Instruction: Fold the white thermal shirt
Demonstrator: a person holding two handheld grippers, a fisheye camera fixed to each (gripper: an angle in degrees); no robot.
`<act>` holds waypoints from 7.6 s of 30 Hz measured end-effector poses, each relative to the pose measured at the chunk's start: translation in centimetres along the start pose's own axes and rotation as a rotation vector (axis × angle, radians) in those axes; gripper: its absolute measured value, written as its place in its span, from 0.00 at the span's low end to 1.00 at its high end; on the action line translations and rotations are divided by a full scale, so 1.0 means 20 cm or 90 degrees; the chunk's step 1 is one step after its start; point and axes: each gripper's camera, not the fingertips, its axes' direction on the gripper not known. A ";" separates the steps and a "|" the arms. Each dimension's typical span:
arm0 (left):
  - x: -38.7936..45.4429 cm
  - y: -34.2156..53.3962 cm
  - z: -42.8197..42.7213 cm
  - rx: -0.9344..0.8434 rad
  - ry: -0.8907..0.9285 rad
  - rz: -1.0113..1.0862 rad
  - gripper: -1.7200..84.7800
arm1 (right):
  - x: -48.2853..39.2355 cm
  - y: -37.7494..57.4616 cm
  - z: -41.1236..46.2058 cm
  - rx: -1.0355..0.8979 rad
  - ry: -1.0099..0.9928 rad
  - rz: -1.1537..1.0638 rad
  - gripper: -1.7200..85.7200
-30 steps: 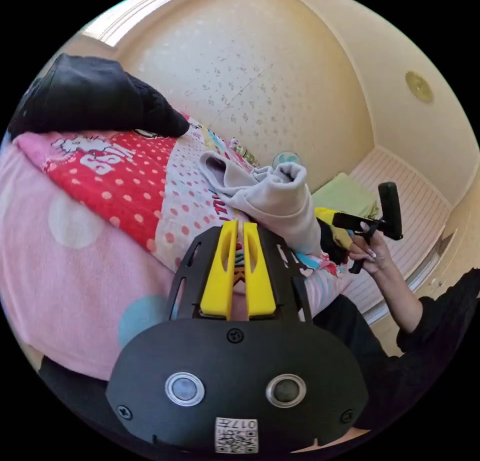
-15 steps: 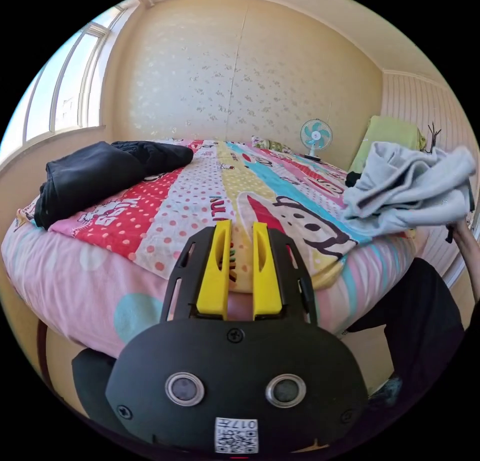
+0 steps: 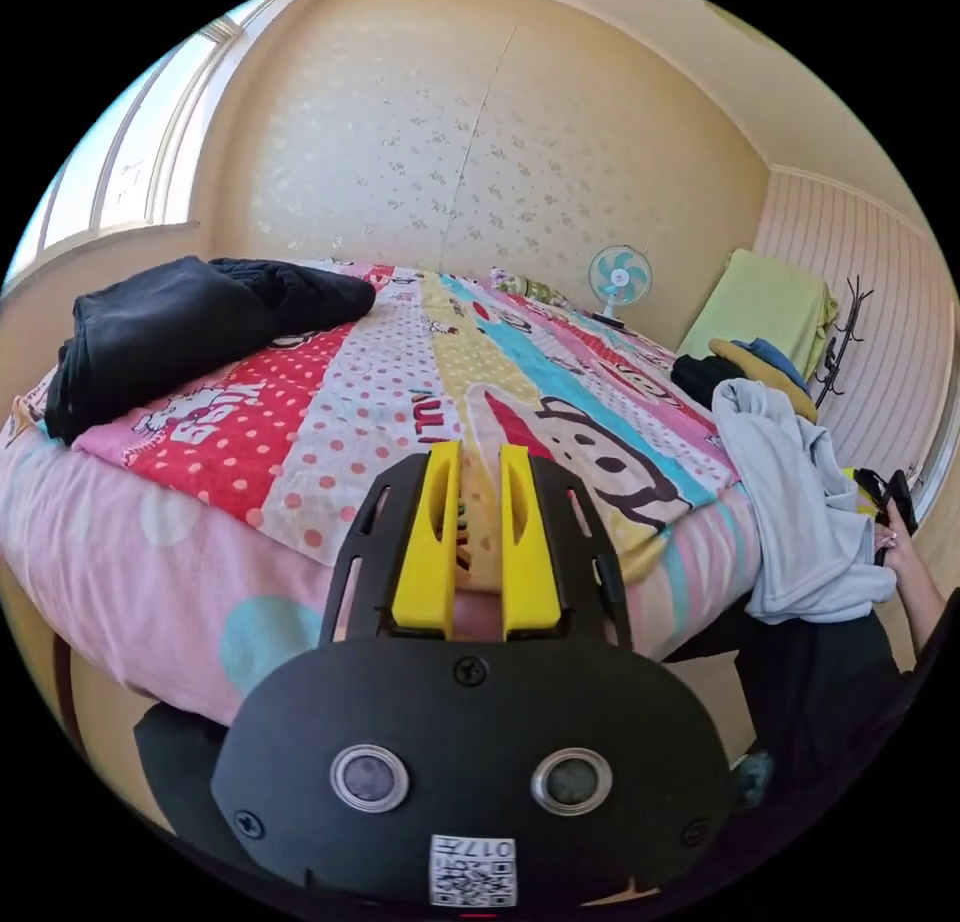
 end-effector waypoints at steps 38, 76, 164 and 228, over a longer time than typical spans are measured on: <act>-0.53 -0.14 -1.06 0.392 0.406 -0.339 0.02 | -1.11 -0.05 -1.57 0.336 -0.354 -0.215 0.04; 1.39 0.07 -0.67 0.096 0.990 0.018 0.04 | -2.11 0.46 -0.64 0.173 -0.827 -0.655 0.03; 0.24 -0.17 -0.85 -0.178 0.535 -0.134 0.08 | -0.68 -0.72 -0.58 -0.064 0.268 -0.210 0.11; 0.80 -1.05 -0.53 -0.020 0.281 0.048 0.14 | -0.85 0.86 1.53 -0.152 0.365 -0.432 0.06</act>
